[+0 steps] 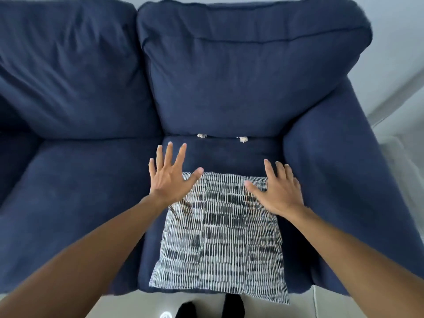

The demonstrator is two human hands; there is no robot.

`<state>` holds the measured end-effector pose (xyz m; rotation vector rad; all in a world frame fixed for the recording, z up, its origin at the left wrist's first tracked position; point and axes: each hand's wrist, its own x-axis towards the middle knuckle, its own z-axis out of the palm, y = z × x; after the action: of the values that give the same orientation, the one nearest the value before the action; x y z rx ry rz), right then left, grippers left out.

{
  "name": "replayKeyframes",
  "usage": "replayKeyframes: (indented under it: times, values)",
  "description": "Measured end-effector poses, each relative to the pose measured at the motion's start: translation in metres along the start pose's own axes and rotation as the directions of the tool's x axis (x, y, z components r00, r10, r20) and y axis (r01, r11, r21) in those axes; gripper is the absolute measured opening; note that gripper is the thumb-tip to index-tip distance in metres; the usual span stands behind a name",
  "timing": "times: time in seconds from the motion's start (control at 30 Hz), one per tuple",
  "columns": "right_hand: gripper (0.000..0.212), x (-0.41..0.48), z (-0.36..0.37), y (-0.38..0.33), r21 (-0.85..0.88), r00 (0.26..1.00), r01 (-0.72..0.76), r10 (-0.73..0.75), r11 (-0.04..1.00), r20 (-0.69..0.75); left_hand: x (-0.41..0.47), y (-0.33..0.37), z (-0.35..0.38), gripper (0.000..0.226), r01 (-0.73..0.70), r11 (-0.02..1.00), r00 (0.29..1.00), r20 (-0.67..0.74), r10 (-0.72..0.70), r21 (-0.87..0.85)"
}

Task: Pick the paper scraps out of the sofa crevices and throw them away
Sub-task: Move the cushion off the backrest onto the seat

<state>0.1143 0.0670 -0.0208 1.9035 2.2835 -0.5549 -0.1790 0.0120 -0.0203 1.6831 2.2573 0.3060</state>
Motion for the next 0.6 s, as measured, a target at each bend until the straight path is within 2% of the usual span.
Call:
replayKeyframes:
  times: [0.3,0.6]
  values:
    - [0.108,0.028,-0.104,-0.028,-0.048,0.978,0.023,-0.032,0.999,-0.204,0.041,0.027,-0.092,0.094,-0.071,0.996,0.989,-0.124,0.079,0.062]
    - [0.111,0.04,-0.168,-0.051,-0.023,0.963,0.051,-0.055,0.998,-0.262,0.06,0.046,-0.145,0.092,-0.086,0.994,0.983,-0.159,0.095,0.062]
